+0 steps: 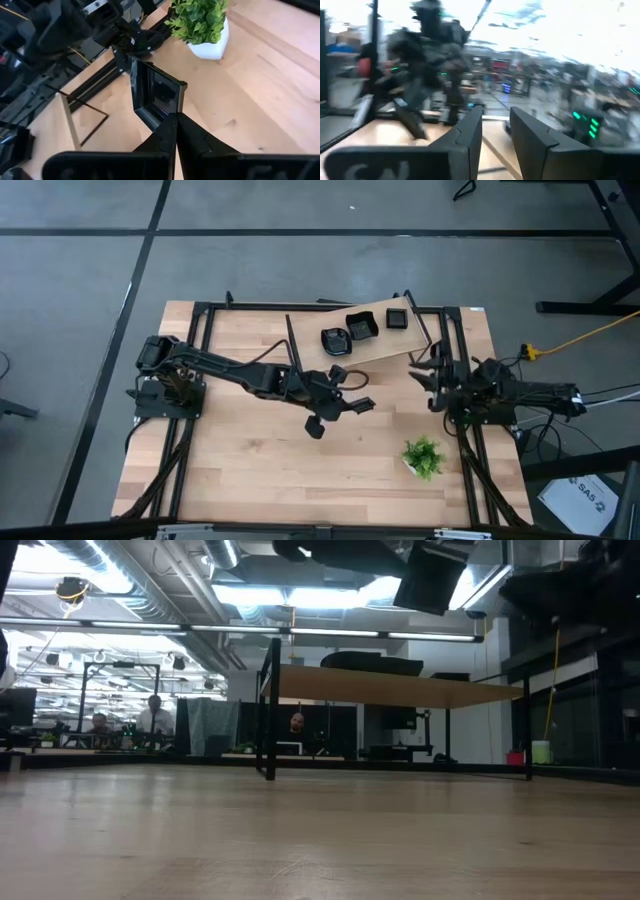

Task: Pick & Place Mini shaped plates
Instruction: Stack the square plate on top of the square plate on the shelf

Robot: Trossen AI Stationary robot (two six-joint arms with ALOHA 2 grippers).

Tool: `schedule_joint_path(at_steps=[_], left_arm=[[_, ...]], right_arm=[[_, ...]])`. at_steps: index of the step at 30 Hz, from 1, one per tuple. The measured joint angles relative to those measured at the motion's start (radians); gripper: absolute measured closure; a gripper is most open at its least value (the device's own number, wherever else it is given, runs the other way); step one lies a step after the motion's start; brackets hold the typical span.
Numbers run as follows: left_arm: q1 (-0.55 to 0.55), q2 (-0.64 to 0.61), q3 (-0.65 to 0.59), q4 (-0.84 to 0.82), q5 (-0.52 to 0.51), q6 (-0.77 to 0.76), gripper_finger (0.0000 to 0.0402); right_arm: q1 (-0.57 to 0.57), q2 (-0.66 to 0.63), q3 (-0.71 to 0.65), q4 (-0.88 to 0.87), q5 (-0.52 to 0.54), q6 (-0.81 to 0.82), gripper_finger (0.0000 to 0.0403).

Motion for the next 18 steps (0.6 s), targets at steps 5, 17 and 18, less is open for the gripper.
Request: schedule_joint_path(at_steps=[5,17,18], left_arm=[[0.015,0.0,0.0,-0.015,0.075,-0.06,0.04],[-0.02,-0.023,0.0,-0.016,0.203,-0.151,0.04],[-0.029,-0.03,0.0,-0.012,0.206,-0.154,0.04]], right_arm=[[0.0,0.069,0.109,-0.071,-0.174,-0.059,0.0302],[0.0,0.524,0.312,-0.079,-0.546,-0.194,0.03],[0.0,0.557,0.324,-0.076,-0.545,-0.199,0.0297]])
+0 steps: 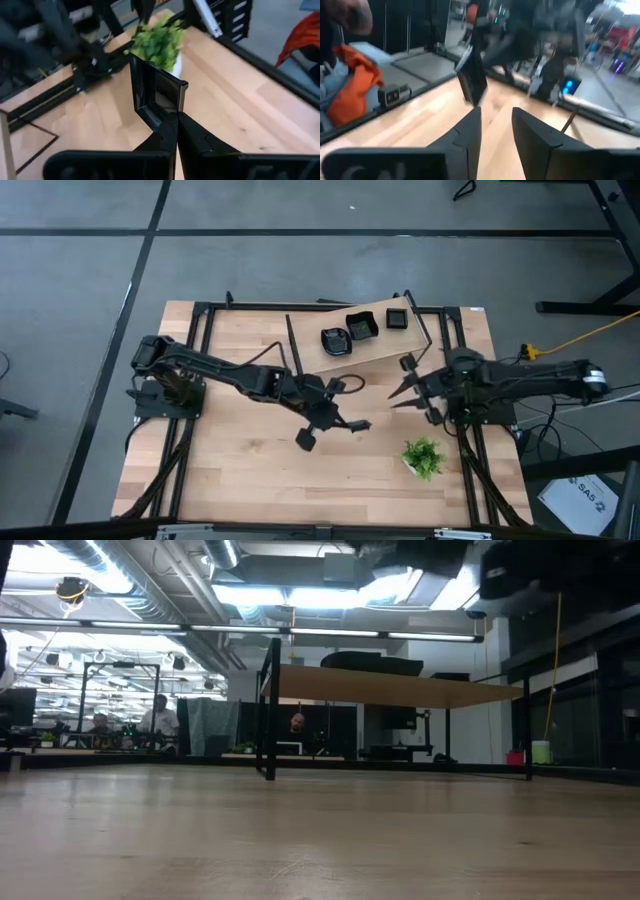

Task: Pick & Place Mini shaped plates
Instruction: Stack the square plate on top of the square plate on the shelf

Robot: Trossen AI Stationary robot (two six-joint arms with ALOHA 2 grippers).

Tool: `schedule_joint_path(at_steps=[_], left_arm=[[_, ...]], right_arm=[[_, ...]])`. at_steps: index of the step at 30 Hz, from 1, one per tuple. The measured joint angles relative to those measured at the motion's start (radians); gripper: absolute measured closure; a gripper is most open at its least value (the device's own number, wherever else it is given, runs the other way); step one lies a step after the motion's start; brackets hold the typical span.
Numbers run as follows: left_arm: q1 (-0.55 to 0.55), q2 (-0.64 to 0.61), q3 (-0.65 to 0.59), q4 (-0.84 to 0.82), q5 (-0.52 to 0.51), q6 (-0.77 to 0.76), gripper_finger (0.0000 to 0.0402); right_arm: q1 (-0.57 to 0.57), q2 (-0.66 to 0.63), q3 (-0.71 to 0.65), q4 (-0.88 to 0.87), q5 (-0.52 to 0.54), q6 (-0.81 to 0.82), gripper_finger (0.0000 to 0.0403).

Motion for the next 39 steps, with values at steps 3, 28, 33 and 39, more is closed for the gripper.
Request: schedule_joint_path(at_steps=[3,28,33,39], left_arm=[[-0.03,-0.025,0.0,-0.006,-0.008,-0.001,0.04],[-0.029,-0.052,0.0,0.003,-0.146,-0.016,0.04],[-0.018,-0.052,0.0,0.034,-0.129,-0.015,0.04],[-0.012,-0.052,0.0,0.061,-0.121,0.008,0.04]], right_arm=[[0.0,0.094,0.04,0.005,0.0,-0.015,0.028],[0.001,0.449,0.278,0.074,-0.247,-0.071,0.0206],[0.001,0.449,0.278,0.086,-0.245,-0.074,0.023],[0.001,0.449,0.278,0.089,-0.245,-0.08,0.0258]])
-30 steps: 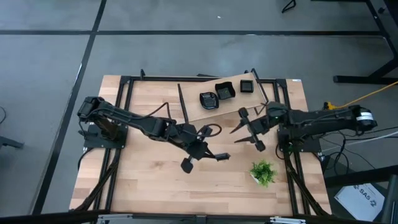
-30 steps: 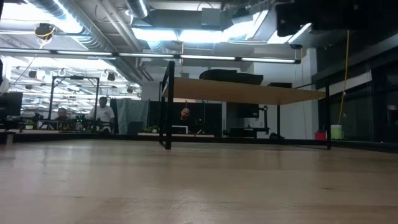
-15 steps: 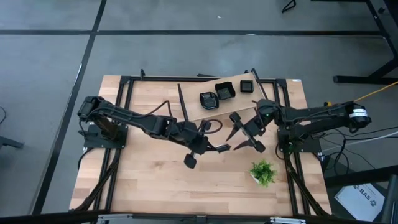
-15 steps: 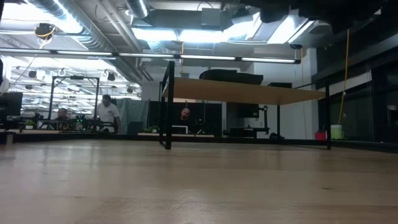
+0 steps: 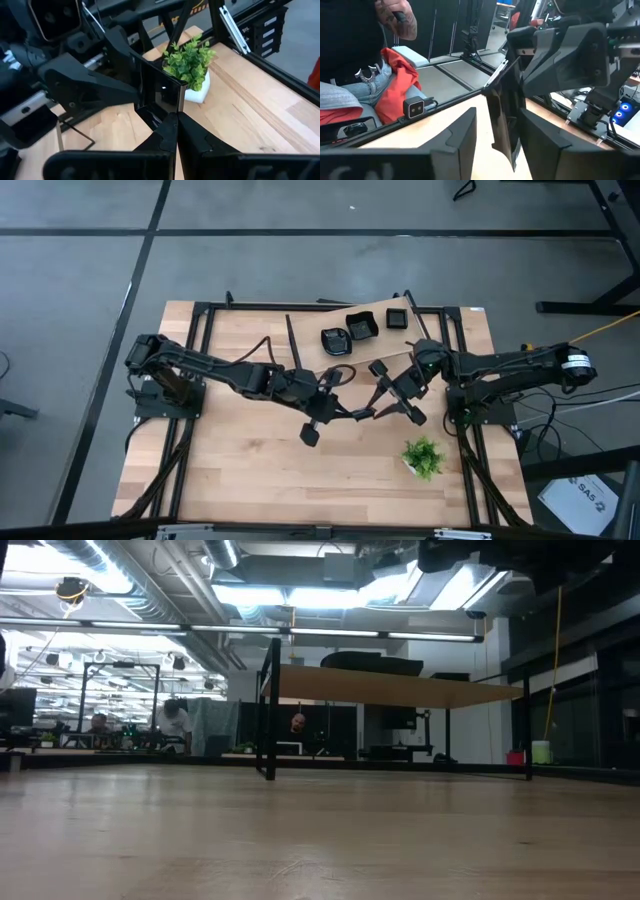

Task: Pick & Place Mini shaped plates
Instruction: Stack the square plate on top of the square plate on the shelf

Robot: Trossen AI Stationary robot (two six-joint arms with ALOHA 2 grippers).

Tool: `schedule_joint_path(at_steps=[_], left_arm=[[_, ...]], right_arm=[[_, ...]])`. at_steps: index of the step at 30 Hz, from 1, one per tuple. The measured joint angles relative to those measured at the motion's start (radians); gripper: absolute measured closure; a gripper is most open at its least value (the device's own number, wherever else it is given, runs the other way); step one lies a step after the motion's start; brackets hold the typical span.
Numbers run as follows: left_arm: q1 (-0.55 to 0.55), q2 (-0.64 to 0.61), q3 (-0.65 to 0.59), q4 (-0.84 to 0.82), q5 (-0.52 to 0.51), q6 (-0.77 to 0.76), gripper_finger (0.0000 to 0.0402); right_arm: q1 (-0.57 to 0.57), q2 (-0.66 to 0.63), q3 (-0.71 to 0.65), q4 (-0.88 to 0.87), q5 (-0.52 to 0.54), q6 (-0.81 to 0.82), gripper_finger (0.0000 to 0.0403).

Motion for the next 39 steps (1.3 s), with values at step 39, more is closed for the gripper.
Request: schedule_joint_path(at_steps=[39], left_arm=[[-0.005,-0.021,0.0,-0.108,-0.427,-0.188,0.0279]], right_arm=[[-0.001,0.0,-0.001,-0.03,0.298,0.046,0.0394]])
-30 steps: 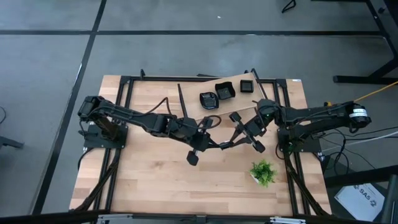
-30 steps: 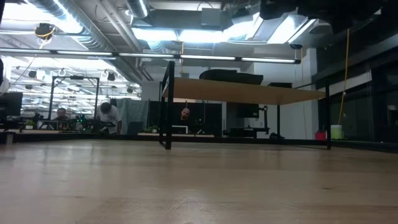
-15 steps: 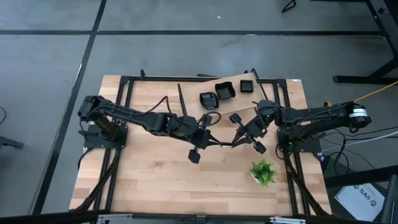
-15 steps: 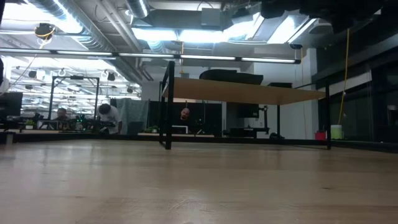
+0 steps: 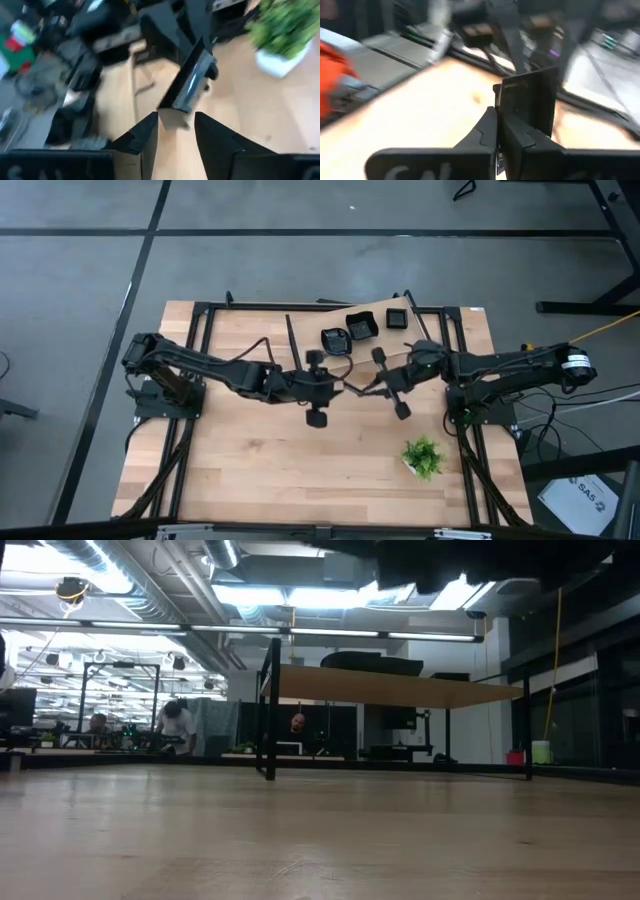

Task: Pick & Place Mini shaped plates
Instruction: Stack the square plate on top of the square plate on the shelf

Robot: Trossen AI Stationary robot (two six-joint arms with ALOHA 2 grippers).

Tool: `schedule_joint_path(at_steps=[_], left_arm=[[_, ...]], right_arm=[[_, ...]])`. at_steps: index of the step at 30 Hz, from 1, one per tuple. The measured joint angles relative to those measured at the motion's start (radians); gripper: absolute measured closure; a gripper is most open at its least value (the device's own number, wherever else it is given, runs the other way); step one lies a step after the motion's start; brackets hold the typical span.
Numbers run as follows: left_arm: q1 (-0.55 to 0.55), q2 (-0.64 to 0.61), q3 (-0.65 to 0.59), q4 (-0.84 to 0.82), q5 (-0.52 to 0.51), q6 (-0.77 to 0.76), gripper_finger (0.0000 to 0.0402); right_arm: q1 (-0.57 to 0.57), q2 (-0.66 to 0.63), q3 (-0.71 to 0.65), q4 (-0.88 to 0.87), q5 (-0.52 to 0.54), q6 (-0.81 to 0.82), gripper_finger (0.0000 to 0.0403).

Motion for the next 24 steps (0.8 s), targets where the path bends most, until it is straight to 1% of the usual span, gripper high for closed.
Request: schedule_joint_path(at_steps=[2,5,7,11,14,19,22,24], left_arm=[[0.0,-0.018,0.0,-0.073,-0.036,-0.051,0.0277],[0.0,-0.046,0.0,-0.188,-0.07,-0.179,0.0278],[0.0,-0.067,0.0,-0.282,-0.09,-0.271,0.0279],[0.005,-0.087,0.0,-0.448,-0.106,-0.415,0.0281],[0.006,-0.086,0.0,-0.524,-0.106,-0.484,0.0281],[0.005,-0.078,0.0,-0.58,-0.102,-0.549,0.0283],[-0.002,-0.075,0.0,-0.606,-0.1,-0.578,0.0283],[-0.01,-0.075,0.0,-0.613,-0.094,-0.58,0.0283]], right_arm=[[0.0,0.0,0.0,-0.024,0.11,0.003,0.0394],[0.0,0.0,0.0,-0.032,0.26,-0.004,0.0394],[0.0,0.0,0.024,-0.087,0.34,-0.012,0.0394],[0.001,0.007,0.167,-0.375,0.531,-0.036,0.0394],[0.0,0.019,0.299,-0.582,0.656,-0.039,0.0394],[-0.008,0.042,0.502,-0.85,0.779,-0.061,0.0394],[-0.032,0.056,0.59,-1.0,0.849,-0.06,0.0394],[-0.053,0.059,0.623,-1.075,0.899,-0.059,0.0394]])
